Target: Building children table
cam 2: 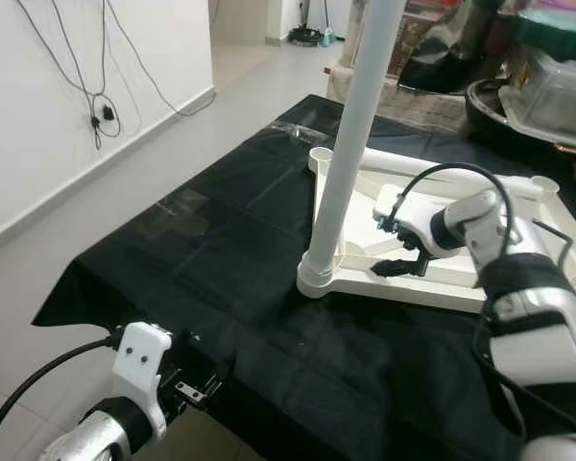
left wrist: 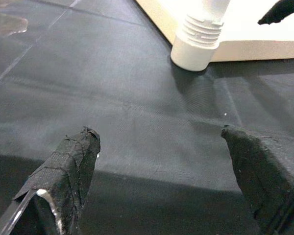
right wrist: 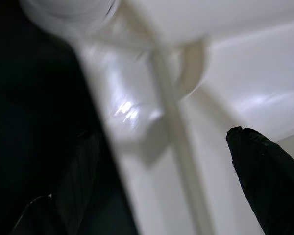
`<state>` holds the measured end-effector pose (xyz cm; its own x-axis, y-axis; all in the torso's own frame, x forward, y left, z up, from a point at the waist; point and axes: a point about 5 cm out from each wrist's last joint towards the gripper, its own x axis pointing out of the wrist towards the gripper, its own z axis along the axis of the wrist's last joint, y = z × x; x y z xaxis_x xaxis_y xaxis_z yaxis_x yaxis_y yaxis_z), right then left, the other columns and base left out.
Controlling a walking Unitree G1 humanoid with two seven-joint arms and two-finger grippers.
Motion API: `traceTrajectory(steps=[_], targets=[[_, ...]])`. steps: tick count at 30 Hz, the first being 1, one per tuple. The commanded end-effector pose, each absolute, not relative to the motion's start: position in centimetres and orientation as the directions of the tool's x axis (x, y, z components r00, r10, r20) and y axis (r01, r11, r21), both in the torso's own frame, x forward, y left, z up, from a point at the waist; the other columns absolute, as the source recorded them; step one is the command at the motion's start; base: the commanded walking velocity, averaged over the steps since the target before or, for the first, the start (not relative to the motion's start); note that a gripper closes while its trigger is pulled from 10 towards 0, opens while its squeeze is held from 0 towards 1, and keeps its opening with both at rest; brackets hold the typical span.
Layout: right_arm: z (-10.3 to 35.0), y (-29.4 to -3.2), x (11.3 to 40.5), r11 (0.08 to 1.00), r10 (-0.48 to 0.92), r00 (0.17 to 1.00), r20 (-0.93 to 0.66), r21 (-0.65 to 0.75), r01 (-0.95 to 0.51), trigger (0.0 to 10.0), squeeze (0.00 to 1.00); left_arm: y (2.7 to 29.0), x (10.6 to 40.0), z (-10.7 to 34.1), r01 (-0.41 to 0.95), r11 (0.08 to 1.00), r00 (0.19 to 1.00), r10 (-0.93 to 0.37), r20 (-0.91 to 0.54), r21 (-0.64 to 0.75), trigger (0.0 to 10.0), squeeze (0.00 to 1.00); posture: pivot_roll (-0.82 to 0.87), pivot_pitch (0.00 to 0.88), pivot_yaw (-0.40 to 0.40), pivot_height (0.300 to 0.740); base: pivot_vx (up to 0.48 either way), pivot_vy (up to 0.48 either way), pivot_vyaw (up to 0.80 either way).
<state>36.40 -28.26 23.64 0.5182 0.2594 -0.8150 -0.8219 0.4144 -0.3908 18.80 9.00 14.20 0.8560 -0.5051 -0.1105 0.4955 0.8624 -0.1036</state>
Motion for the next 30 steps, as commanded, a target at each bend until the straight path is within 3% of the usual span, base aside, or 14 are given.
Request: traceTrajectory(steps=[1, 5, 9, 21, 28, 29, 30], targets=[[23.5, -29.0, 36.1, 0.401, 0.221, 0.486, -0.845, -0.376, -0.835, 10.0, 0.0, 8.9, 18.5, 14.2, 0.497, 0.861, 0.853, -0.508, -0.12, -0.11, 10.0, 0.0, 0.2, 0.146, -0.092, 0.74, 0.0, 0.0, 0.0], [22.7, -30.3, 35.3, 0.357, 0.136, 0.381, -0.915, -0.314, -0.88, 10.0, 0.0, 8.8, 18.4, 14.1, 0.501, 0.858, 0.85, -0.512, -0.124, -0.114, 10.0, 0.0, 0.2, 0.145, -0.091, 0.74, 0.0, 0.0, 0.0], [21.9, -31.0, 35.0, 0.342, 0.08, 0.353, -0.932, -0.307, -0.888, 10.0, 0.0, 8.7, 18.3, 14.1, 0.501, 0.857, 0.849, -0.513, -0.126, -0.117, 10.0, 0.0, 0.2, 0.145, -0.09, 0.74, 0.0, 0.0, 0.0], [20.0, -29.9, 36.0, 0.337, 0.035, 0.449, -0.893, -0.413, -0.846, 10.0, 0.0, 8.7, 18.4, 14.3, 0.503, 0.857, 0.849, -0.515, -0.122, -0.113, 10.0, 0.0, 0.2, 0.155, -0.093, 0.74, 0.0, 0.0, 0.0], [19.2, -29.1, 36.1, 0.311, 0.045, 0.415, -0.909, -0.382, -0.87, 10.0, 0.0, 8.7, 18.4, 14.4, 0.5, 0.859, 0.852, -0.511, -0.118, -0.111, 10.0, 0.0, 0.2, 0.157, -0.094, 0.74, 0.0, 0.0, 0.0], [18.9, -28.9, 35.9, 0.292, 0.051, 0.367, -0.929, -0.338, -0.895, 1.0, 0.0, 8.7, 18.4, 14.4, 0.499, 0.86, 0.853, -0.51, -0.116, -0.111, 10.0, 0.0, 0.2, 0.16, -0.096, 0.74, 0.0, 0.0, 0.0], [18.9, -28.9, 35.9, 0.292, 0.051, 0.367, -0.929, -0.338, -0.895, 1.0, 0.0, 8.7, 18.4, 14.4, 0.499, 0.86, 0.853, -0.51, -0.116, -0.111, 10.0, 0.0, 0.2, 0.16, -0.096, 0.74, 0.0, 0.0, 0.0]])
